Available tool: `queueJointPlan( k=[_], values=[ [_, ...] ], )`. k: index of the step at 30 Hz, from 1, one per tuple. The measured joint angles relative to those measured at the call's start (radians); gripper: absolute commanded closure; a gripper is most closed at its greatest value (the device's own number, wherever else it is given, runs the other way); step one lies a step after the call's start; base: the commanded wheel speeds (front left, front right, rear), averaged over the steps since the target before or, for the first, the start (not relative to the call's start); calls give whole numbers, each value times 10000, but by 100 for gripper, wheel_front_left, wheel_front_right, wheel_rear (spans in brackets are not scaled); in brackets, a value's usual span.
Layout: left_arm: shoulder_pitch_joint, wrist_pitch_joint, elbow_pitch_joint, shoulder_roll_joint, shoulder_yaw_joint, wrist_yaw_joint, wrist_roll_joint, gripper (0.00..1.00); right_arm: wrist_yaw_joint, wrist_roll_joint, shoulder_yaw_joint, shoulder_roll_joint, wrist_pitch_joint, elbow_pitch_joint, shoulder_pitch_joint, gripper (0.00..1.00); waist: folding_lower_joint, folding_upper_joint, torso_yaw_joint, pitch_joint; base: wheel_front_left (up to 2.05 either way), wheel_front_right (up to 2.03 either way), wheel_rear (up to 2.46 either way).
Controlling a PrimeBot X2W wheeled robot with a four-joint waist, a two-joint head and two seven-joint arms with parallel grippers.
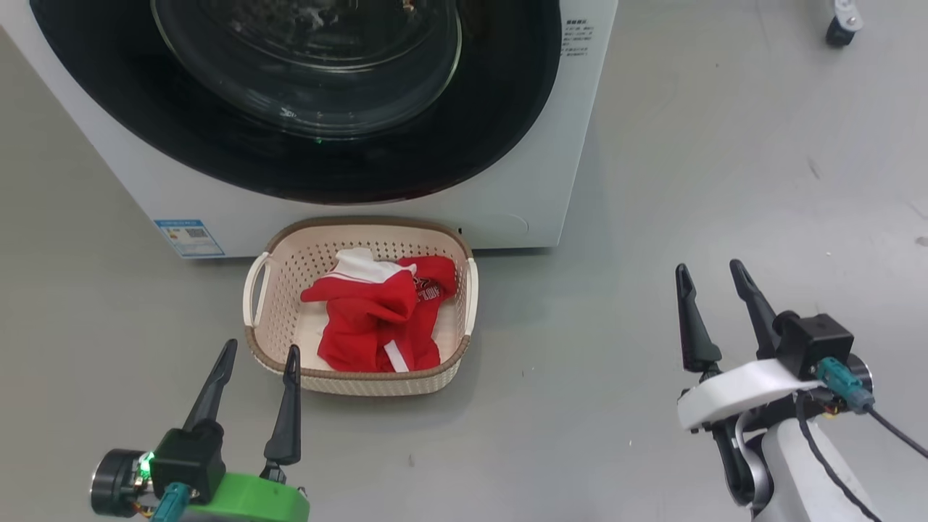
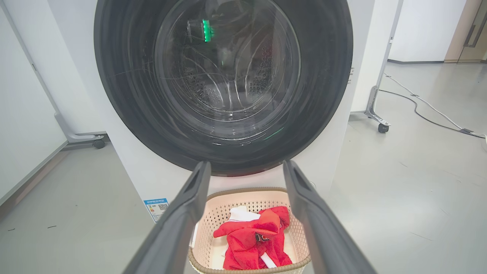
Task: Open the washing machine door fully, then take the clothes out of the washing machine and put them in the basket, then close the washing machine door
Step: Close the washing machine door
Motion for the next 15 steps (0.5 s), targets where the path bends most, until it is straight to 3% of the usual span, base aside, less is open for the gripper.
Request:
queueJointPlan(
  k=[15],
  values=[
    [704, 58, -38, 0, -92, 17, -79, 0, -178, -107, 211, 136, 0, -844, 1502, 0, 0, 0, -433, -828, 0, 0, 0]
  ],
)
